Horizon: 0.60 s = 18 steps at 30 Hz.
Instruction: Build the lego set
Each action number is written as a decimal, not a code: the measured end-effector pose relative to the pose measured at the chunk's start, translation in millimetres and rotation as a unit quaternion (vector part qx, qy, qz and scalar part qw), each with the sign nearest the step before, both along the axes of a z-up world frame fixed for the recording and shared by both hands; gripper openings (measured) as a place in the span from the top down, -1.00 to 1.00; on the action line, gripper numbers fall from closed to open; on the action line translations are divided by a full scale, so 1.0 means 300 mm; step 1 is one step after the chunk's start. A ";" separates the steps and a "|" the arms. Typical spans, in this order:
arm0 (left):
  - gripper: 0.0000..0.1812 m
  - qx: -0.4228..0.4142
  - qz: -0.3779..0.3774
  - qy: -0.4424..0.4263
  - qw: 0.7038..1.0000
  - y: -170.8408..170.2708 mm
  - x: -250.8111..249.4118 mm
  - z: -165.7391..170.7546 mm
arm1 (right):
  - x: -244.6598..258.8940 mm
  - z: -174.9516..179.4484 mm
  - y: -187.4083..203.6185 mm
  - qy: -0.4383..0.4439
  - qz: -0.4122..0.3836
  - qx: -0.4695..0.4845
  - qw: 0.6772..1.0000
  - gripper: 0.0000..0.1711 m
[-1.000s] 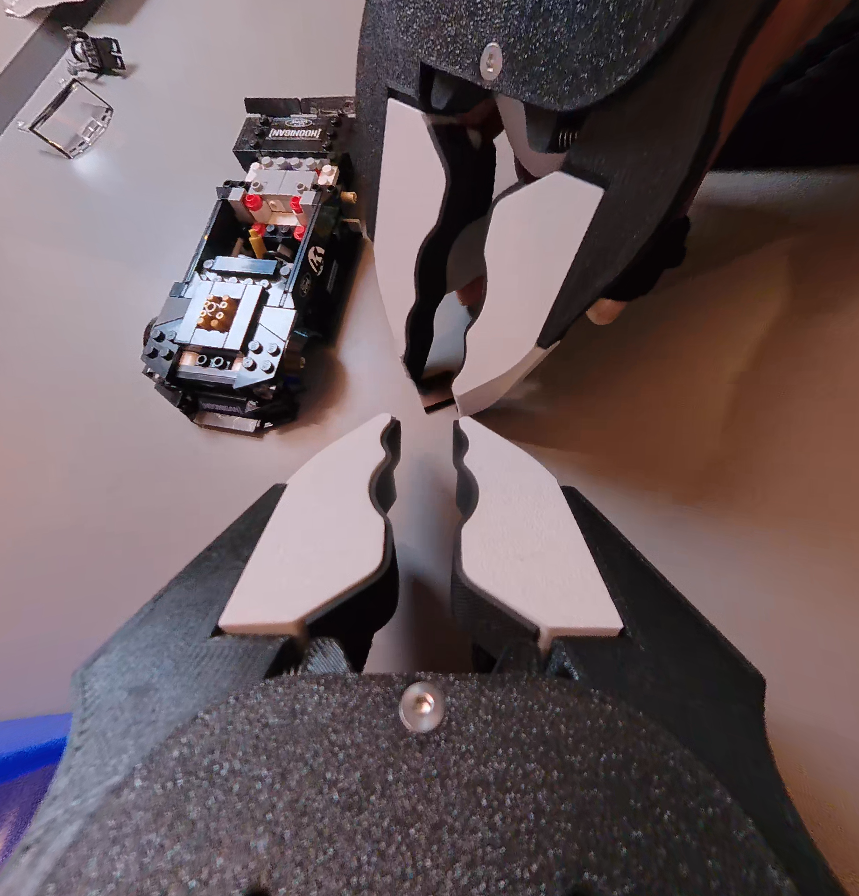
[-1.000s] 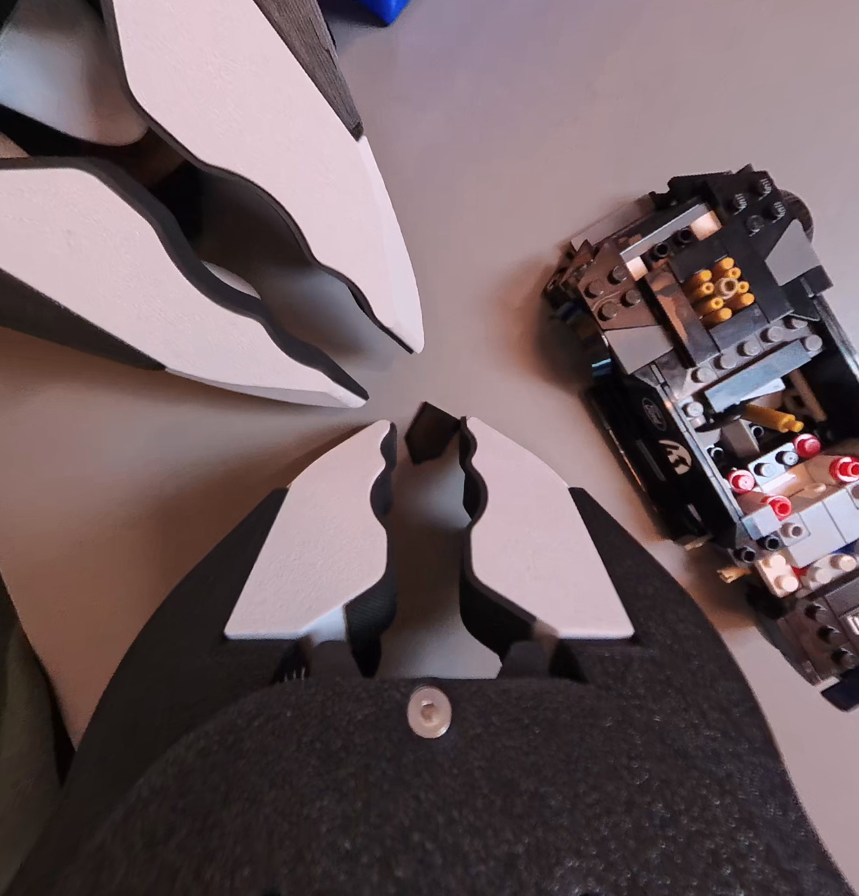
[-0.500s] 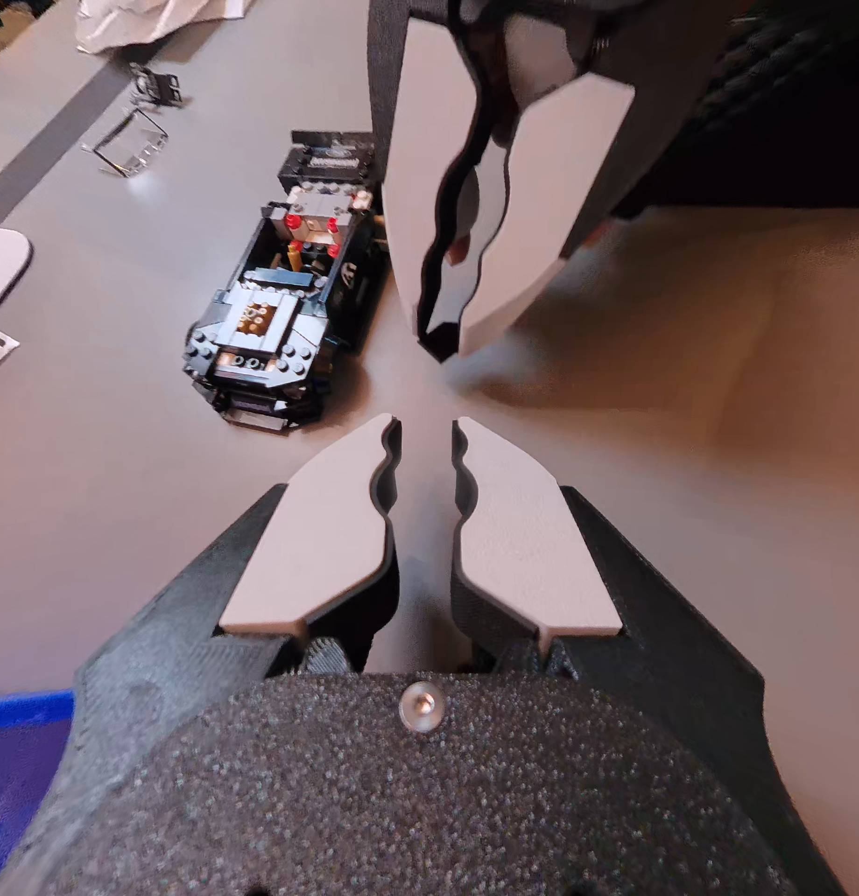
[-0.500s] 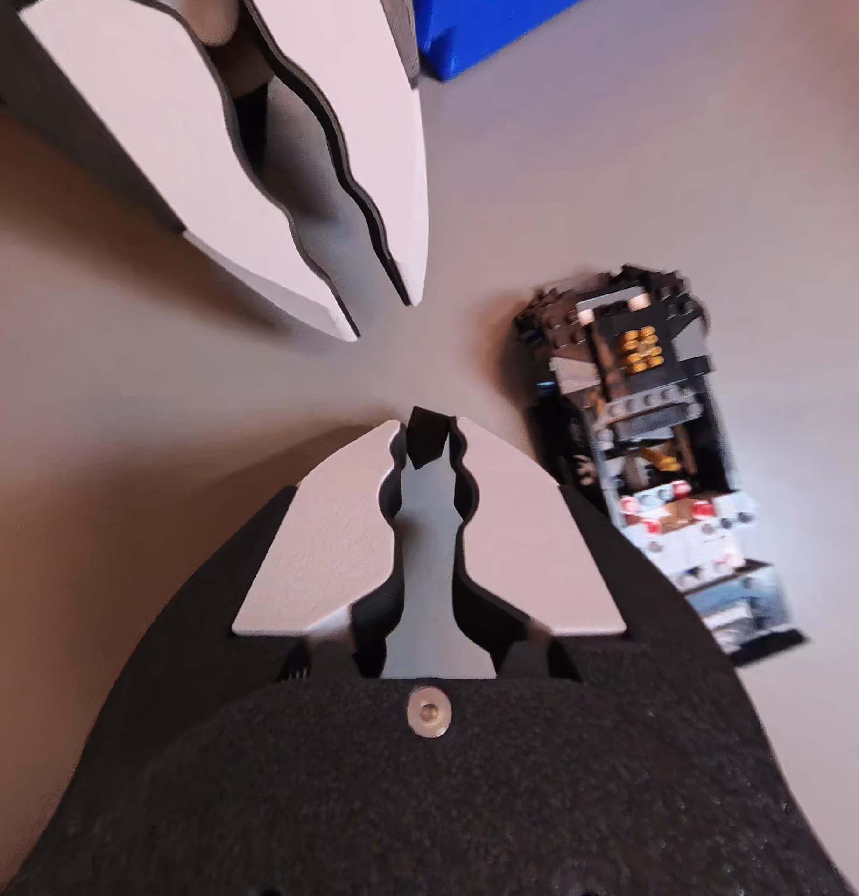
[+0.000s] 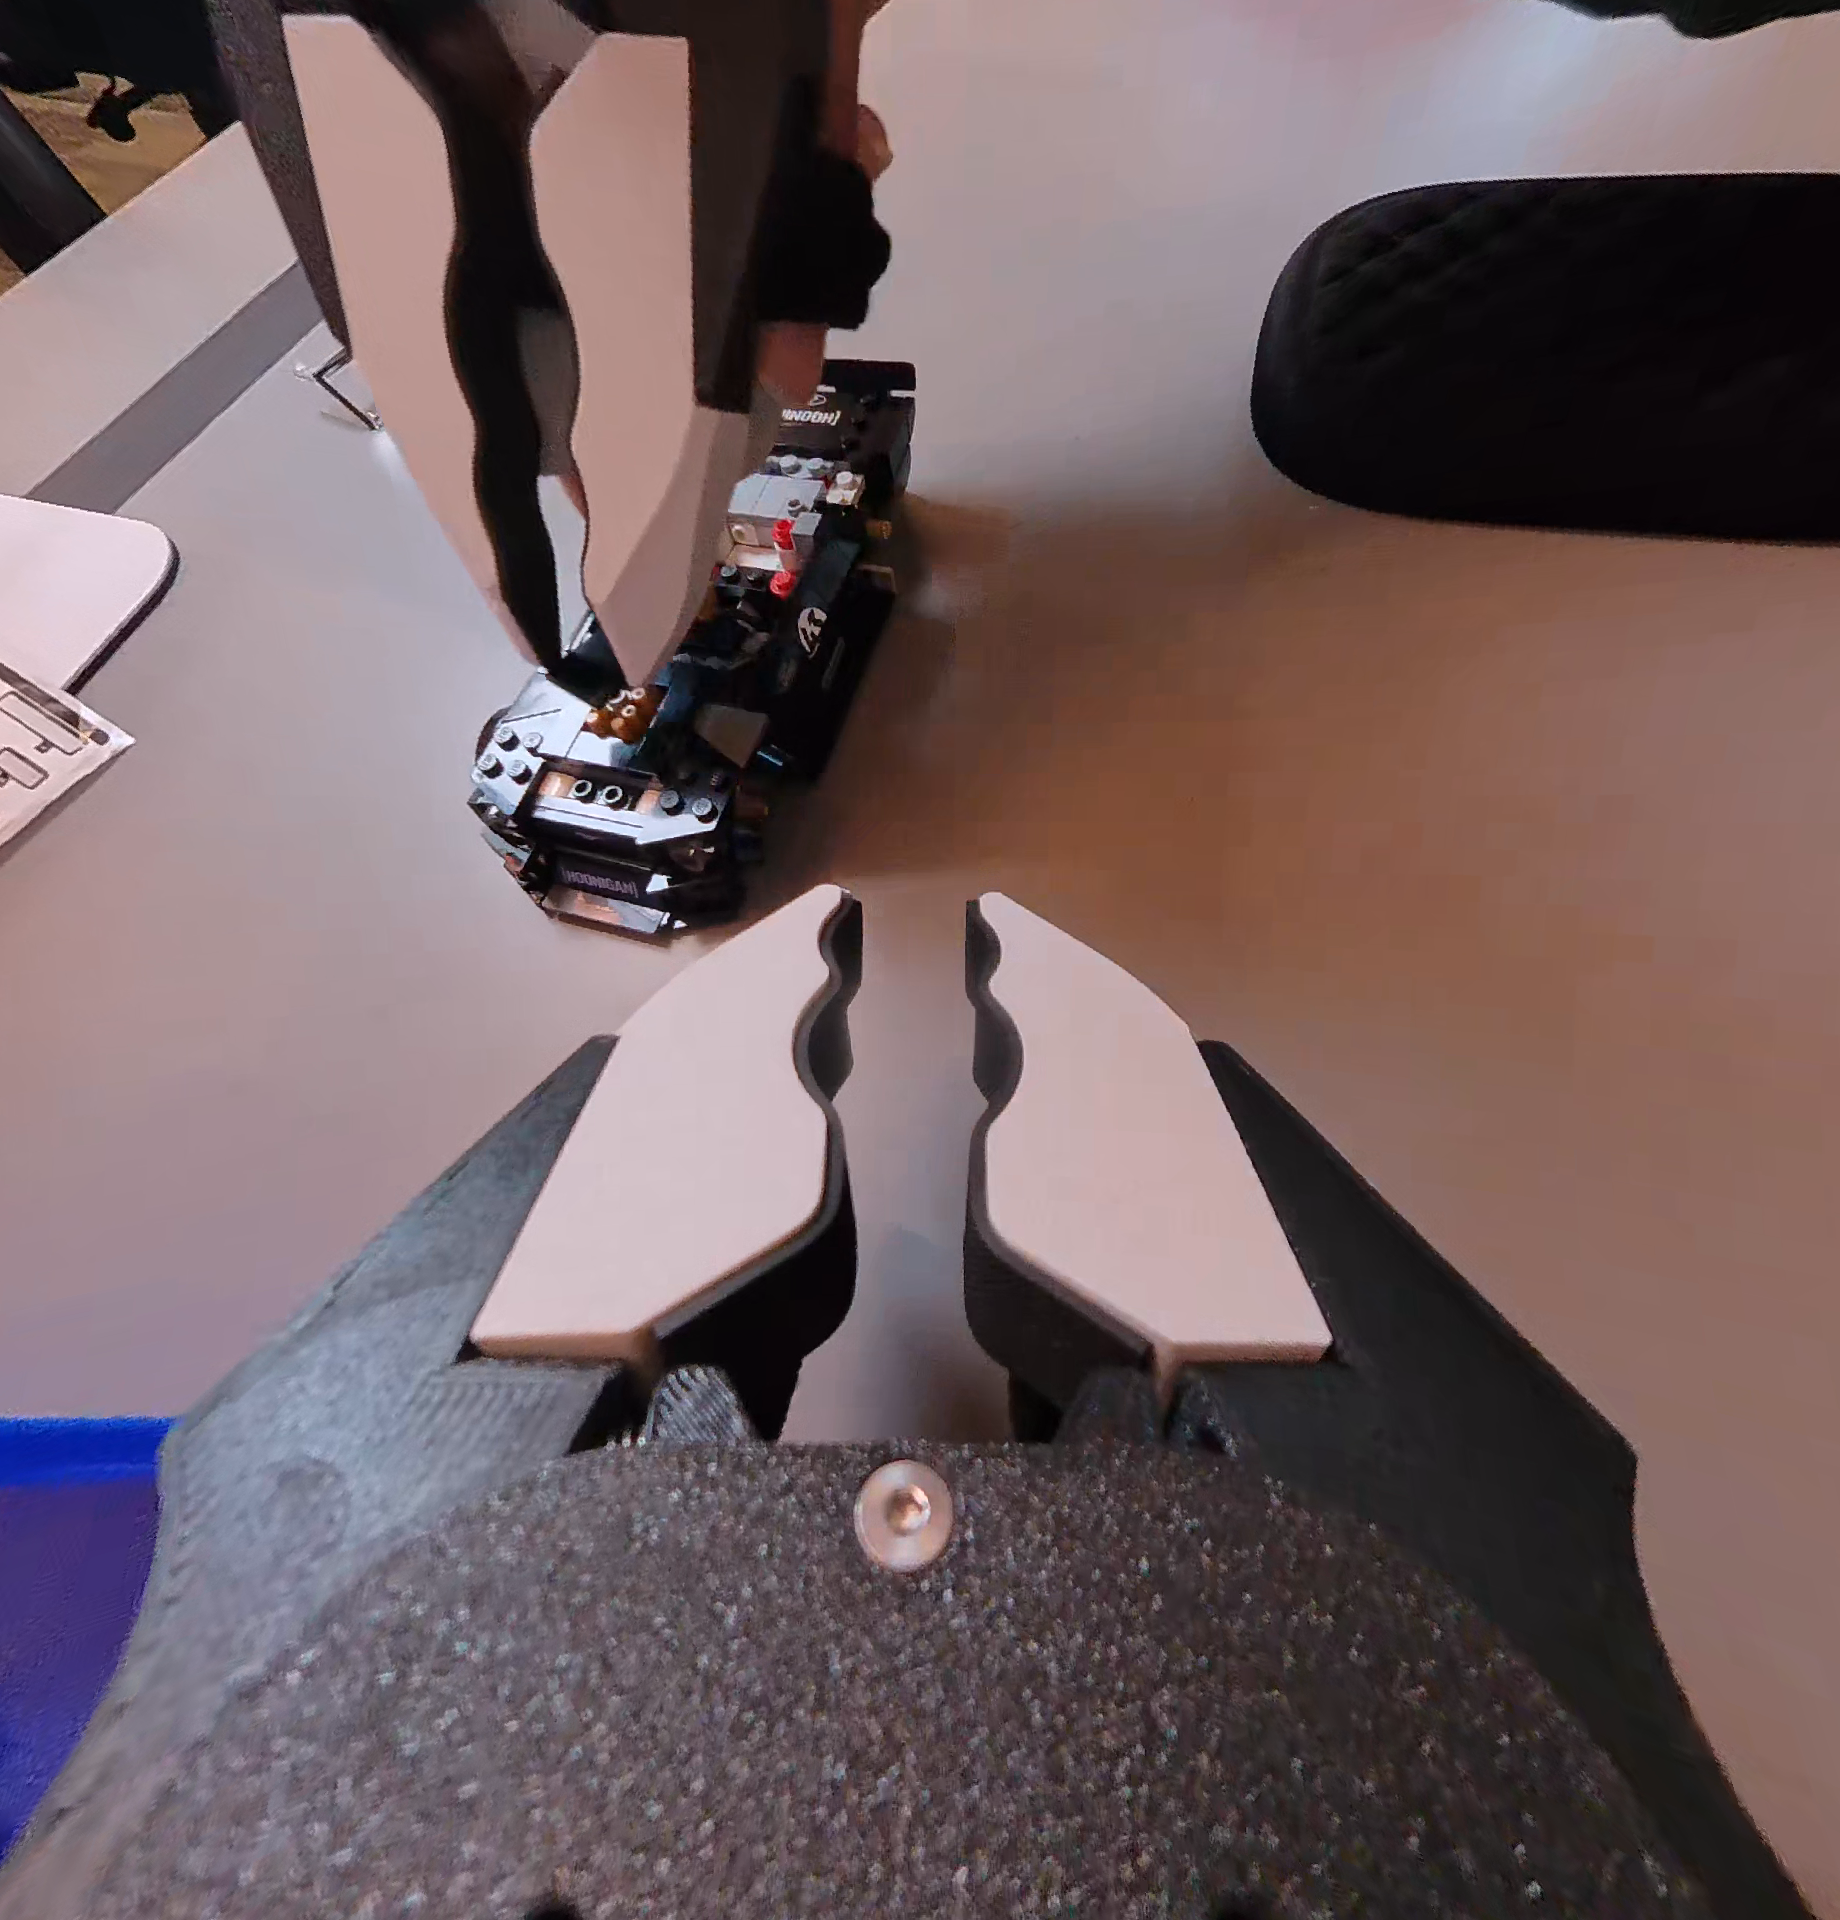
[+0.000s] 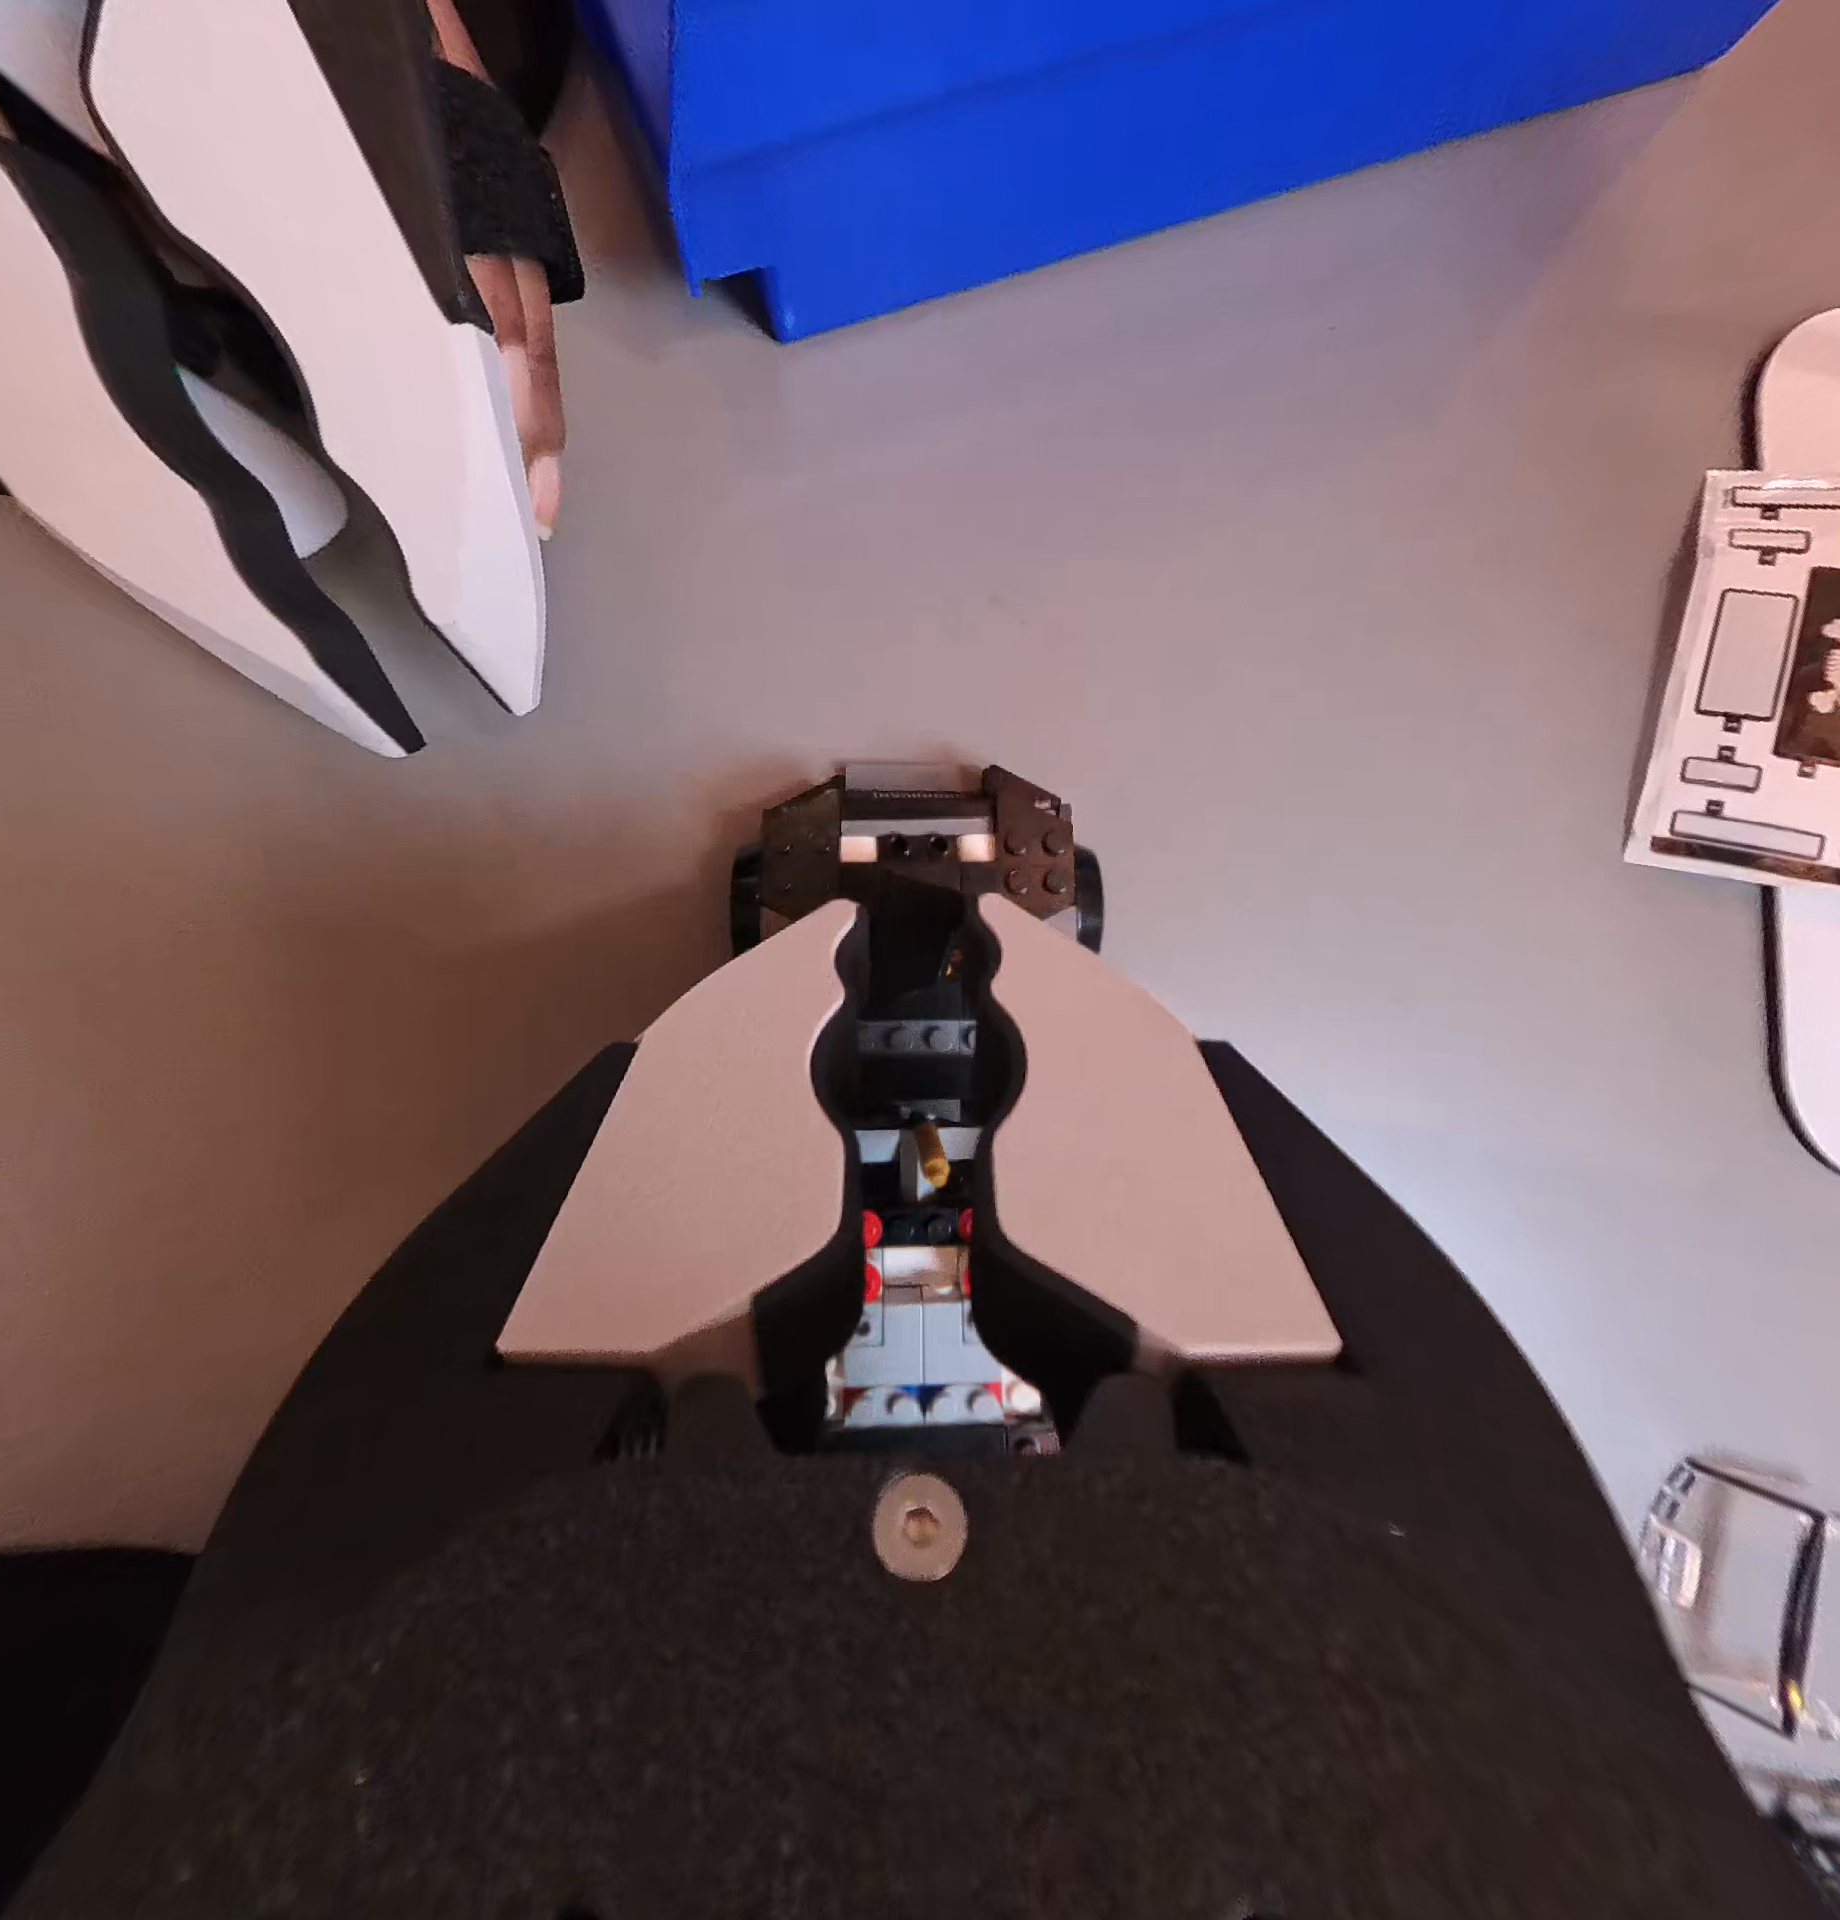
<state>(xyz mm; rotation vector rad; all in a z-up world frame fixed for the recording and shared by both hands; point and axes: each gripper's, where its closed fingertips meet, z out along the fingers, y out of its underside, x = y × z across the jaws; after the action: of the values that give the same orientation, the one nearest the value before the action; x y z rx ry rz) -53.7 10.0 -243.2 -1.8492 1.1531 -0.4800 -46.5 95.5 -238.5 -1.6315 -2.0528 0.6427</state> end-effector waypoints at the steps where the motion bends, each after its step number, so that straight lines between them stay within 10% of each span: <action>1: 0.79 -0.002 -0.001 -0.001 1.000 -0.001 0.000 0.000 | -0.004 -0.003 -0.002 0.001 0.004 -0.006 1.000 0.81; 18: 0.79 -0.005 -0.019 0.003 1.000 -0.020 0.009 -0.005 | 0.002 -0.032 -0.003 -0.057 0.089 0.003 0.994 0.80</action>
<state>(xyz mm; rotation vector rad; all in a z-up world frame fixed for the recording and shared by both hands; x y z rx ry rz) -51.0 4.0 -244.7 -1.8407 1.1943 -0.5037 -45.9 94.6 -248.2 -1.5243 -2.2993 0.6142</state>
